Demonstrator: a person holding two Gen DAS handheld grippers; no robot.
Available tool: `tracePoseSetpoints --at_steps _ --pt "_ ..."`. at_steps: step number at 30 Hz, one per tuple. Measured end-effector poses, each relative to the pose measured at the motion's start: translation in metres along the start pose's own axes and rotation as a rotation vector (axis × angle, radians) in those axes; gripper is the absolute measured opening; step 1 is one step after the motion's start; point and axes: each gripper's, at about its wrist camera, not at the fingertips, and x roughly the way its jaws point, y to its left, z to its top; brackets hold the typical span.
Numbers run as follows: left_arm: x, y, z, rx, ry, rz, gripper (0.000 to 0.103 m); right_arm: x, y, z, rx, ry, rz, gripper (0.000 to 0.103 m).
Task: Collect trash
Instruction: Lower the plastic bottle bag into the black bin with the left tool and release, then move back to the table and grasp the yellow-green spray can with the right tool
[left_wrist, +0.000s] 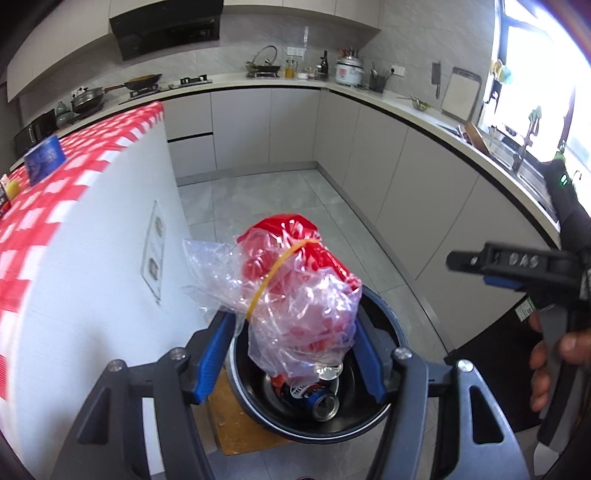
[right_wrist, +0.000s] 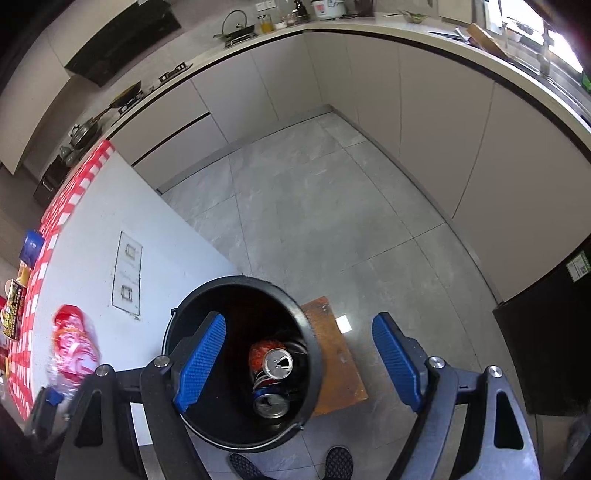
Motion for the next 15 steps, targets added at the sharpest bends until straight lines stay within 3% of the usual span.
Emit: tracePoseSetpoints --at_steps 3,7,15 --pt "0.015 -0.009 -0.005 0.014 0.012 0.003 0.069 -0.004 -0.007 0.000 0.006 -0.011 -0.008 0.084" --pt "0.036 -0.013 -0.004 0.005 0.075 0.051 0.097 -0.007 -0.012 0.001 0.006 -0.015 -0.020 0.084" --pt "0.011 0.001 0.006 -0.040 0.047 0.067 0.097 -0.012 -0.007 0.001 0.011 -0.013 -0.012 0.084"
